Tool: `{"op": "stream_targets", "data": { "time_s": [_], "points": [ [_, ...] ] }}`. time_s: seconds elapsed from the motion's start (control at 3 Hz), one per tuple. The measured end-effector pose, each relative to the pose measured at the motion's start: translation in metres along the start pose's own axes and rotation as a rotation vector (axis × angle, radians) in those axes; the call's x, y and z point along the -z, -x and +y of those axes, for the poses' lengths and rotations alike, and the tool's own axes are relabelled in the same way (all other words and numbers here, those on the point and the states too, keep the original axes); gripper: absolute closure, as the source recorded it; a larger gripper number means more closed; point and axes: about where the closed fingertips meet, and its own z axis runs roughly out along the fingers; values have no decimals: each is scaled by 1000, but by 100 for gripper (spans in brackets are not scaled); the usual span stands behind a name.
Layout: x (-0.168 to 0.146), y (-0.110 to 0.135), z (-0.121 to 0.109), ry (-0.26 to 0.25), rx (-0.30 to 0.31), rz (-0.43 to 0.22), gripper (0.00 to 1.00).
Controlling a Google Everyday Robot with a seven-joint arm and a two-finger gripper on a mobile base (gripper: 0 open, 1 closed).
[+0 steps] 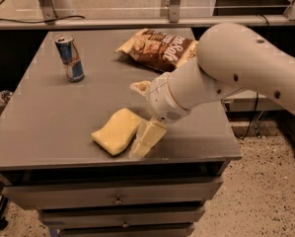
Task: Pick sponge
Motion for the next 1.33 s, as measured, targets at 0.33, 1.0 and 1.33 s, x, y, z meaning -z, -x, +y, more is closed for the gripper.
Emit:
{"op": "stream_targets", "data": {
  "time_s": [0.33, 1.0, 1.33],
  "points": [
    [-16, -7, -2, 15, -33, -6, 16],
    [-17, -17, -5, 22, -101, -4, 63],
    [-14, -17, -12, 20, -122, -11, 87]
  ]
}}
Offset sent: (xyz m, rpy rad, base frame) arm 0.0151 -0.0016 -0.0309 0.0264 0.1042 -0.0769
